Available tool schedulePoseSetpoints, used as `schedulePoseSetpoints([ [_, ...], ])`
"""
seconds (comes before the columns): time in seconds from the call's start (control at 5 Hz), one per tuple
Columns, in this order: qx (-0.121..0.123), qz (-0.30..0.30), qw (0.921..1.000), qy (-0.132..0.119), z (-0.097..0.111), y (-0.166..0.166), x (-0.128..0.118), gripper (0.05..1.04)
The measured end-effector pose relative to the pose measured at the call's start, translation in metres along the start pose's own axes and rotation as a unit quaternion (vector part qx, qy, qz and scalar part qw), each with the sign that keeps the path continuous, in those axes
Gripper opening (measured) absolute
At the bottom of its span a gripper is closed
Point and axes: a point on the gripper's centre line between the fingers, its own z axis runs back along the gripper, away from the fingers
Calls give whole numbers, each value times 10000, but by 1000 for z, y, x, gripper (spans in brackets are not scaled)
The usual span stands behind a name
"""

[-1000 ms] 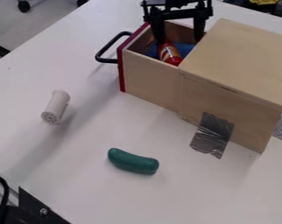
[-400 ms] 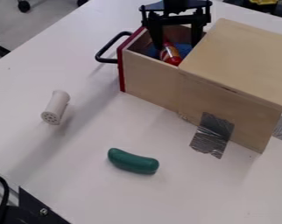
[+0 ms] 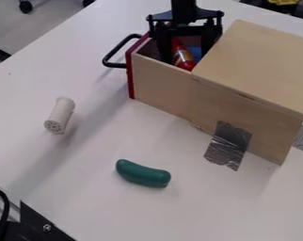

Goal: Take the thing out of the drawer and put it on the left side of the table

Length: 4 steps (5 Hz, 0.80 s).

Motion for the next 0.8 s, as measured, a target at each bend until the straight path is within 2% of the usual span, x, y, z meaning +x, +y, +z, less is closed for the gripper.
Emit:
schedulePoseSetpoints([
  [0.4,44,-15,10000,31,-5,5,-2,998],
  [0.6,51,-15,10000,57,-5,7,-3,950],
  [0.8,64,3,9999,133,-4,7,-5,680],
])
